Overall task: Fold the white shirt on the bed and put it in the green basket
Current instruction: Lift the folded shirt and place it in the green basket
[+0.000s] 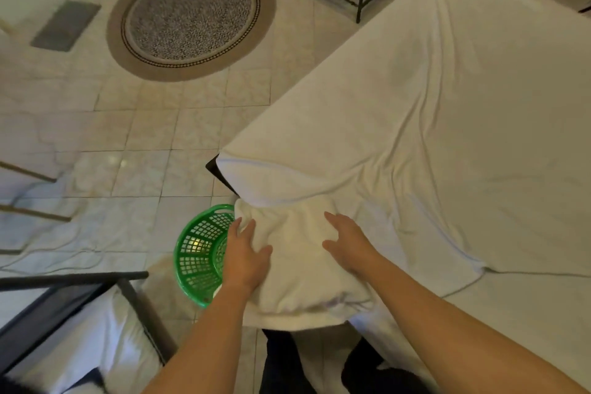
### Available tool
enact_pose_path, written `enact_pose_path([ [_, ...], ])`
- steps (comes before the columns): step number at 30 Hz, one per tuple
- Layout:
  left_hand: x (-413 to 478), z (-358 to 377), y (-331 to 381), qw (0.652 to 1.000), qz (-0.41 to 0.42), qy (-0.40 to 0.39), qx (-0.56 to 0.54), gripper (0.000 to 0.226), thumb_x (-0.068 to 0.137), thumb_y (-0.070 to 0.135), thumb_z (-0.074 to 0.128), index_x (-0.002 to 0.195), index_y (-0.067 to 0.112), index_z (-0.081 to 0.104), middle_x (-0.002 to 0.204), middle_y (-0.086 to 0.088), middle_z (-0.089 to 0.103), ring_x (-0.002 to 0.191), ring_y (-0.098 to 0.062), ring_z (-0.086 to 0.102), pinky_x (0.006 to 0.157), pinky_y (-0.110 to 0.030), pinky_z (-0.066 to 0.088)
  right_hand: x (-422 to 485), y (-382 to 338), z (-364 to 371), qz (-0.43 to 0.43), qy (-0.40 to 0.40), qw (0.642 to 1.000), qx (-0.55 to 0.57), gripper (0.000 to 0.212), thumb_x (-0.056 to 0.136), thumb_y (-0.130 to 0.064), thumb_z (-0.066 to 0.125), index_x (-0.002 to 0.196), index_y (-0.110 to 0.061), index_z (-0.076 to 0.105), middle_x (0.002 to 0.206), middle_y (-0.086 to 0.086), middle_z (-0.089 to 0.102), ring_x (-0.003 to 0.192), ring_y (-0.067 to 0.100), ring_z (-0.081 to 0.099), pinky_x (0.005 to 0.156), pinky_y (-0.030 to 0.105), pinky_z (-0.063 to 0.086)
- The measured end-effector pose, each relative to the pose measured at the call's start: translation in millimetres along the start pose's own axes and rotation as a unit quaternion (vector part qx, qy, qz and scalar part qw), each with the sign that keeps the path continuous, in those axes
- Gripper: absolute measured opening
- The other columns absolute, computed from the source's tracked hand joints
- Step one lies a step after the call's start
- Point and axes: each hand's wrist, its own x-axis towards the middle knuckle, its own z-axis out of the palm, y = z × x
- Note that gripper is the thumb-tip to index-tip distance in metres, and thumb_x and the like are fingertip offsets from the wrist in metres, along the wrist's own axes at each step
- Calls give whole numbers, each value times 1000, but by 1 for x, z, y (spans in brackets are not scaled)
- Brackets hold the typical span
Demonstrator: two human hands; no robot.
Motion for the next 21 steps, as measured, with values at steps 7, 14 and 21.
enact_pose_path([
  [7,21,-52,-90,998,-61,22,-19,72,83,24,78,148,13,50,164,-2,24,146,-23,33,114,-34,31,38,-73,77,-20,-45,998,-42,72,96,-25,60,158,-25,23,164,9,18,150,25,22,119,35,23],
  [14,49,-88,-170,993,-109,14,-34,73,87,31,75,152,17,45,165,4,19,145,-22,35,116,-38,35,77,-126,147,-24,-78,994,-78,72,95,-25,62,157,-26,24,165,7,17,150,24,20,119,33,21],
  [21,75,-99,-240,987,-152,7,-43,72,87,32,75,151,16,46,164,3,22,137,-21,44,109,-34,38,124,-156,214,-24,-99,987,-122,74,94,-25,65,157,-24,26,164,7,20,150,23,21,118,30,20],
])
